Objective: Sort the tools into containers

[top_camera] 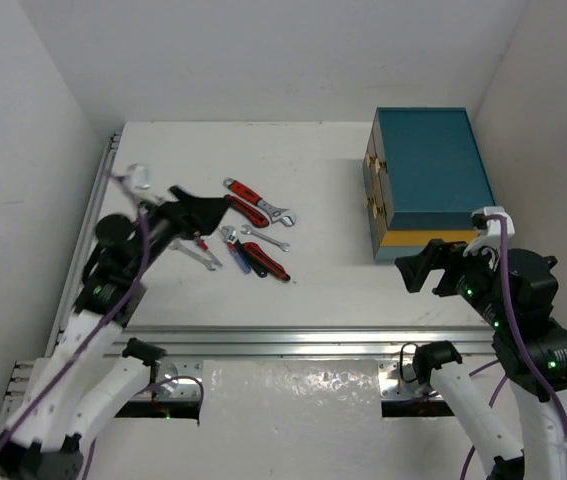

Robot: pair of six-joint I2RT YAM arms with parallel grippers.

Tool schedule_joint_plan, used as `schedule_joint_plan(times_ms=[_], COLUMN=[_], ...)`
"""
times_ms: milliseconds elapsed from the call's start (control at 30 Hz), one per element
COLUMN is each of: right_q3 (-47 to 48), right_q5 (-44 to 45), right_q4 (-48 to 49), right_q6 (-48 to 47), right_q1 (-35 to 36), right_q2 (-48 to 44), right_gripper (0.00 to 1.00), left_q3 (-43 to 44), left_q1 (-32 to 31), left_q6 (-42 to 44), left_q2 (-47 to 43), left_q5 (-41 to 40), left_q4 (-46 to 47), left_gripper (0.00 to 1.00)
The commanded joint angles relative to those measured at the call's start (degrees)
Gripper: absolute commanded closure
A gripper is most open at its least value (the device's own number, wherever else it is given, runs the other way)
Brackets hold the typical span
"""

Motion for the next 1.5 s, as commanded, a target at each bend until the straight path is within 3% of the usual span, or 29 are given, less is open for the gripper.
schedule_joint_plan(times_ms=[0,133,367,533,633,833,967,1200,1300,1467], right_q3=[4.3,5.6,4.8,4.3,3.4,2.1,1.5,0.5,0.3,1.4], right_q5=[-2.1,-5.0,-10.8,-13.7,-15.2,-18.6,-20.1,-20.3,-20.8,-21.4], right_q4=[-0.2,-2.7,-3.2,-4.3,-3.9,-3.5,-3.1,-2.3,-2.0,-2.1], right_q6=[2.1,2.0,3.2,3.0,4.1,5.1,5.3,5.3,5.3,5.3], right_q1=[-0.2,-0.2,-0.2,-0.2,-0.2,-0.2,-0.2,-0.2,-0.2,-0.2], right_q2=[-0.4,-0.5,-3.0,-4.1,-5.0,-6.1,-6.0,-6.3,-6.1,-5.4], right_gripper=[0.01,0.01,0.01,0.01,0.01,0.01,0.01,0.01,0.01,0.01], left_q3=[-2.5,12.7,36.1,54.7,61.3,70.2,72.5,73.6,75.9,80.0], left_q1=[-3.2,-13.5,-14.9,-17.1,-17.8,-18.3,-18.4,-18.5,-18.6,-18.6], left_q6=[-16.5,-15.7,-28.4,-34.8,-38.2,-41.2,-43.3,-44.5,-43.0,-44.0], left_q2=[18.4,39.0,73.3,92.0,100.2,107.6,109.6,109.9,109.9,113.1], left_q5=[24.2,21.3,24.6,26.0,25.9,24.0,23.7,23.9,23.3,22.9], left_q4=[35.4,37.0,46.7,50.0,50.0,52.6,53.2,55.9,53.0,50.1], left_gripper=[0.00,0.00,0.01,0.06,0.10,0.17,0.23,0.25,0.27,0.39])
